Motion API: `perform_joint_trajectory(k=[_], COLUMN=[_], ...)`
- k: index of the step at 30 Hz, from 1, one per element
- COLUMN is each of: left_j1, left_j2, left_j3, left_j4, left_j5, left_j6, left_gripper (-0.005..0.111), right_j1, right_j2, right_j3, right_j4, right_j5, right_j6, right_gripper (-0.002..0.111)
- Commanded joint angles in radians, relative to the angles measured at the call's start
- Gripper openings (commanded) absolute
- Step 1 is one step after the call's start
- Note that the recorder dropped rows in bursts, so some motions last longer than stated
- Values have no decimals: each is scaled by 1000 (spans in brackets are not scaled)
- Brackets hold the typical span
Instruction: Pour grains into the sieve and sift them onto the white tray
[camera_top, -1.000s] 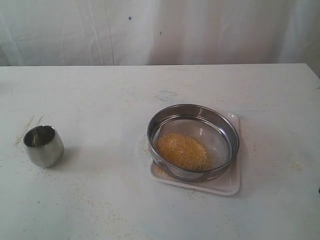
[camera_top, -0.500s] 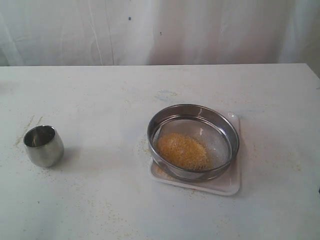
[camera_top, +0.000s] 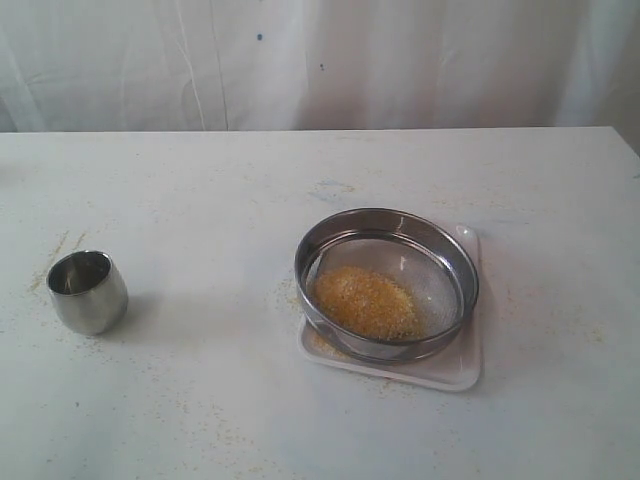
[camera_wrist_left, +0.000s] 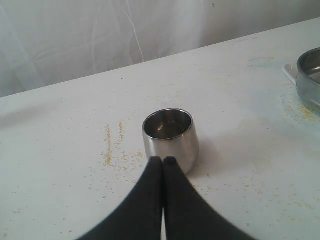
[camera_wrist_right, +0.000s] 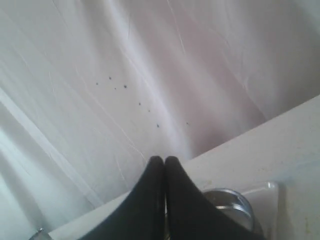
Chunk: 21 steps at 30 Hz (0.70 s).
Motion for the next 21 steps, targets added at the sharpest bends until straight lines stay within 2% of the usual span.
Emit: perform_joint_trajectory(k=[1,6,11,13,16,19,21], left_j1=[2,2,2,2,2,2,2], left_j2=[-5,-5,-5,-5,-5,-5,-5], left_j3=[4,4,4,4,4,4,4], left_j4=[-10,-10,-10,-10,-10,-10,-10], left_j5=[-4,-4,-4,-4,-4,-4,-4], left_j6=[2,2,2,2,2,2,2], left_gripper=[0,0,0,0,0,0,0], right_j1=[8,8,8,8,8,8,8], right_j2=[29,203,531,677,898,1107,1233], right_j3=[-101,-339,-562,-638,-741,-861,-940], right_j4=[-1,-10,-16,-18,-27,-54,-60], right_j5=[268,537,781,842,872,859,835], right_j6=[-1,-213,-382,-443,-481,-525,-565], right_gripper=[0,0,0,4,20,48,63])
